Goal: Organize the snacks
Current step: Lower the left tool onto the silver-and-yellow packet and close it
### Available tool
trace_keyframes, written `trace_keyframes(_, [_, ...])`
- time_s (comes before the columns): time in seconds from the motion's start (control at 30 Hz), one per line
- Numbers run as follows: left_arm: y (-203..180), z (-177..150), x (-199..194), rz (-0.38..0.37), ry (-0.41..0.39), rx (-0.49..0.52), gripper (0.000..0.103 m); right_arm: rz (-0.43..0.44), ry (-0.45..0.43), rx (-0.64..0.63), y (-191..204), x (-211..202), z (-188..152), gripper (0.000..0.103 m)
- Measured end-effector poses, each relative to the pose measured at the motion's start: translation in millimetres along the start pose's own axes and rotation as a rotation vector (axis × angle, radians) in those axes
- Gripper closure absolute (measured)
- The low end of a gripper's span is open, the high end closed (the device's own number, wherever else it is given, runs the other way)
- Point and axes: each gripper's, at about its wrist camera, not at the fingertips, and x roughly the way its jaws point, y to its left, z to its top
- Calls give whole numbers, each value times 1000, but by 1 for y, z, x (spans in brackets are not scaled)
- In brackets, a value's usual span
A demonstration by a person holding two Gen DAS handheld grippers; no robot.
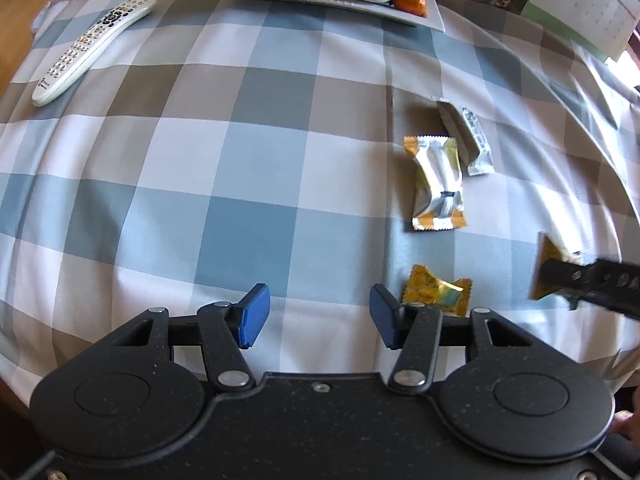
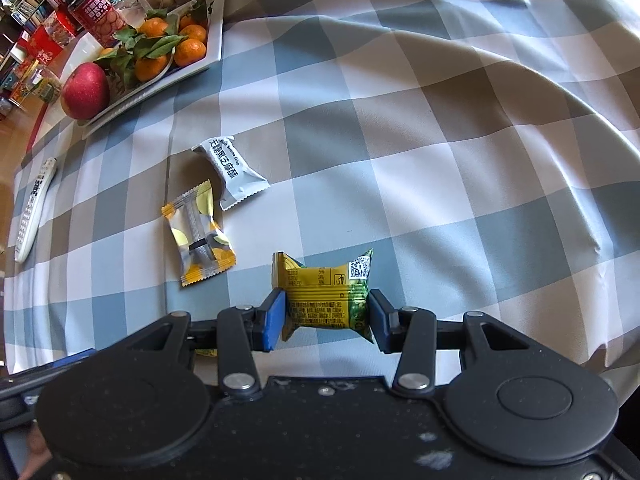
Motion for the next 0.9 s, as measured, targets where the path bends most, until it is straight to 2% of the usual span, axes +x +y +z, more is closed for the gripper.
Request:
trace_keyframes(0.3, [-23, 5, 5, 41, 28, 22, 44, 25, 9, 64, -13, -6, 7, 56])
trace_keyframes(0.47, [-47, 25, -1, 17, 10, 35, 44, 39, -11, 70, -15, -13, 10, 56])
trace_keyframes(0.73, [-86, 63, -4, 49, -39, 62, 44, 46, -17, 128, -24, -16, 17, 56])
trace_keyframes(0.9, [-100, 72, 11, 54, -29, 66, 44, 66, -28, 143, -27, -22, 19, 56])
